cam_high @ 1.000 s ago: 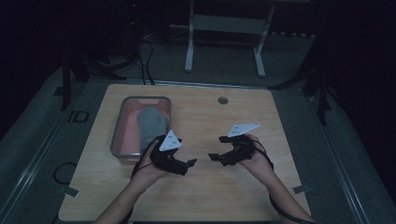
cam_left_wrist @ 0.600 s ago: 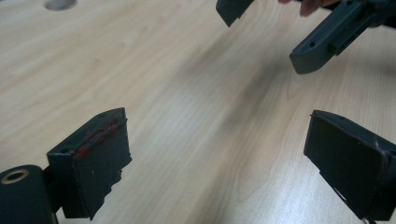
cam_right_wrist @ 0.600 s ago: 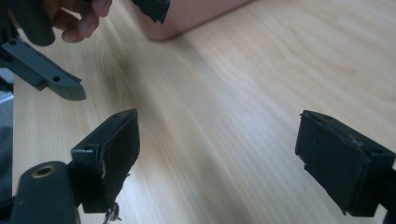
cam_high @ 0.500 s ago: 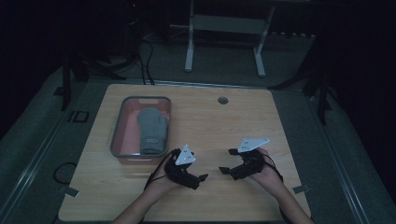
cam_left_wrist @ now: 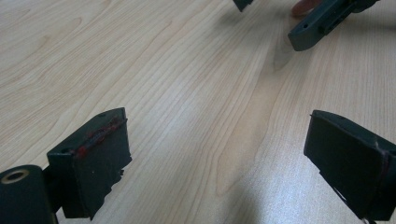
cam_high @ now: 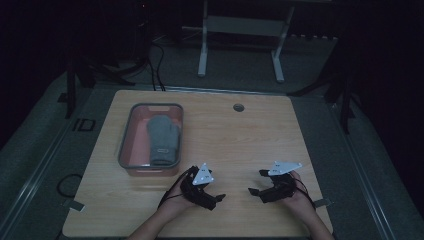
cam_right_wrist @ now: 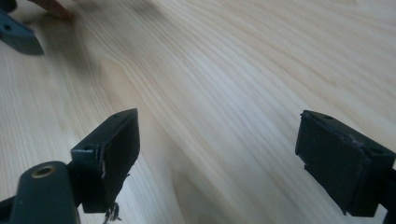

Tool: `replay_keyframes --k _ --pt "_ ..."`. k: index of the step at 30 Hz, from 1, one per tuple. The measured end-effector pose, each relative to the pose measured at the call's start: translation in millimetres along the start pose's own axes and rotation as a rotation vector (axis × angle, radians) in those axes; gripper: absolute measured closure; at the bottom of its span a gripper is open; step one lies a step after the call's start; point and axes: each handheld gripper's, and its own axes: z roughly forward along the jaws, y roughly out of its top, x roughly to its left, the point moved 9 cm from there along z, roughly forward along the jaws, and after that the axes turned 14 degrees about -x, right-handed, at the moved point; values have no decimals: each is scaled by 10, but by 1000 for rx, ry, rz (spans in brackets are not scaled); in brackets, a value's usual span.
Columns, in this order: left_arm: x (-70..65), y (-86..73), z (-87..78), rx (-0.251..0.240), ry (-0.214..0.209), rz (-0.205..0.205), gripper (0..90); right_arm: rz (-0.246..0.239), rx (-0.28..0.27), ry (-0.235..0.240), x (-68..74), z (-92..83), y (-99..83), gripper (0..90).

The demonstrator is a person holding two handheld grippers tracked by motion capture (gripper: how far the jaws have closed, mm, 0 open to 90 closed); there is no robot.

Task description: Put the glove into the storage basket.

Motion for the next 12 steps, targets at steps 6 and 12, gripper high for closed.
replay_keyframes --k 6,12 --pt "-2 -13 -16 -13 -1 -12 71 30 13 -39 -85 -144 -164 138" --pt "18 -2 -28 -39 5 -27 71 47 -15 -43 -124 -199 -192 142"
